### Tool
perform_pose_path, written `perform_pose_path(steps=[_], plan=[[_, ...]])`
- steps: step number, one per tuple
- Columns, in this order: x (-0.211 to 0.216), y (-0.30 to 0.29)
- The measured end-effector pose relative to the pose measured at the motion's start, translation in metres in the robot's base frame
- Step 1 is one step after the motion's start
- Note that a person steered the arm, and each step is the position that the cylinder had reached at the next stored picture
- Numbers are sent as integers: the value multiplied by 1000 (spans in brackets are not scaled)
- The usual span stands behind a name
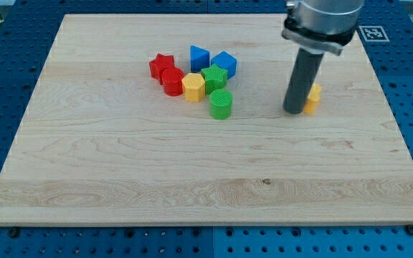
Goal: Nudge green circle a bit left
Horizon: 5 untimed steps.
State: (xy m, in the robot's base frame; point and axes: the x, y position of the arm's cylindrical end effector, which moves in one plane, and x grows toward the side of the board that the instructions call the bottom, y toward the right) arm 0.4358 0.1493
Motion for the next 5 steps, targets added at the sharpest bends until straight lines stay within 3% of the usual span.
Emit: perform_pose_path(steps=[2, 5], plan=[[-36, 59], [-36, 22]])
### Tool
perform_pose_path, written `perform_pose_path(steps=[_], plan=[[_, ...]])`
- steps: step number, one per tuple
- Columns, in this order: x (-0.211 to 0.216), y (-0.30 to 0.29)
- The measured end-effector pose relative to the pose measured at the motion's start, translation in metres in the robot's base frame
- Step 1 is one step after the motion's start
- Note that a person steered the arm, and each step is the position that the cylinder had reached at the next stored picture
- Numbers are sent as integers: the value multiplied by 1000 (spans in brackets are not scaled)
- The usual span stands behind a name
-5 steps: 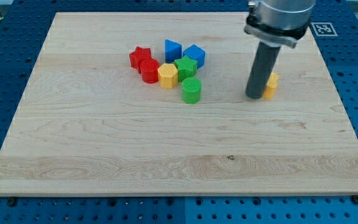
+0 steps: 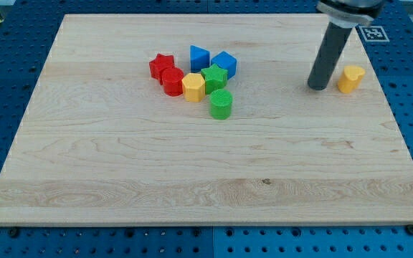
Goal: Nudge green circle a bit left
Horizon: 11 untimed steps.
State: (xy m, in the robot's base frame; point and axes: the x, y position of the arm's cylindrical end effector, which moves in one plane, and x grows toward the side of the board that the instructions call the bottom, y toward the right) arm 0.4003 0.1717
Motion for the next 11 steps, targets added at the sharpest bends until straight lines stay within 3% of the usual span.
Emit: perform_pose_path(steps=[3, 10, 11], plan=[[82, -61], [31, -160], [58, -160]])
